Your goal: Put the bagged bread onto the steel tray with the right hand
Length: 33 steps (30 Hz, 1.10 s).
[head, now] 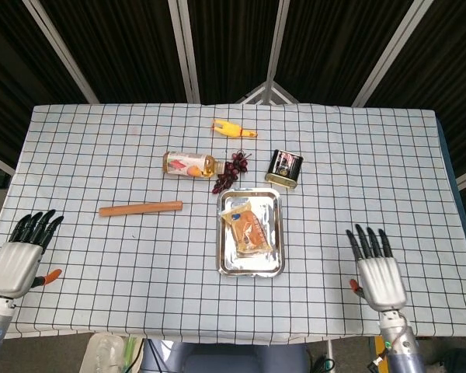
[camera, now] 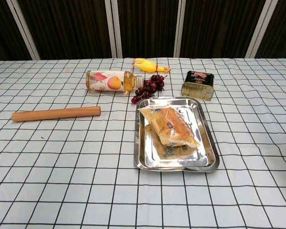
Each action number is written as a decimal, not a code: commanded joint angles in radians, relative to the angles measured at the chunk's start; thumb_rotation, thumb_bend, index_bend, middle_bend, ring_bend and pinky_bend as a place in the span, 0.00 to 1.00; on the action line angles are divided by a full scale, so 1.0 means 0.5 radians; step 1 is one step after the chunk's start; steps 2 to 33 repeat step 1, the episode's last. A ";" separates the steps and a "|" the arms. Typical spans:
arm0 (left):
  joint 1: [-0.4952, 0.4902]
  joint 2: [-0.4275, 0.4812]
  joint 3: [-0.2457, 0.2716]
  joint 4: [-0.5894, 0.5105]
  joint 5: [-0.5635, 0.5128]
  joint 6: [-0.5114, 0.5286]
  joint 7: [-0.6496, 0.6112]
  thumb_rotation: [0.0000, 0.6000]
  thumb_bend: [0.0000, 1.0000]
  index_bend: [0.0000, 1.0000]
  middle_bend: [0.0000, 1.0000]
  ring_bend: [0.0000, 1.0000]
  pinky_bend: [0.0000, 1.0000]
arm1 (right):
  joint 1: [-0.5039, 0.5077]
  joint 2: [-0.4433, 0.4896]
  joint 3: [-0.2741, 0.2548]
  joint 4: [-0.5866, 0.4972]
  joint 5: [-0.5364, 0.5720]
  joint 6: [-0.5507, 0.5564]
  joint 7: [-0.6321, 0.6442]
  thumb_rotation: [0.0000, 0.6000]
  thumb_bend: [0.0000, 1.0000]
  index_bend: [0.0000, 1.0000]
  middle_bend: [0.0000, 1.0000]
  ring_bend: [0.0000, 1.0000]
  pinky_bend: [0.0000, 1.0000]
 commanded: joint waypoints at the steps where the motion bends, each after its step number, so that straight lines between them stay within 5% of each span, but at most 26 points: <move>1: -0.002 -0.013 0.008 0.001 0.015 -0.001 0.024 1.00 0.05 0.00 0.00 0.00 0.04 | -0.188 0.174 -0.075 0.088 -0.151 0.194 0.251 1.00 0.24 0.00 0.00 0.00 0.02; 33: -0.002 -0.013 0.008 0.001 0.015 -0.001 0.024 1.00 0.05 0.00 0.00 0.00 0.04 | -0.188 0.174 -0.075 0.088 -0.151 0.194 0.251 1.00 0.24 0.00 0.00 0.00 0.02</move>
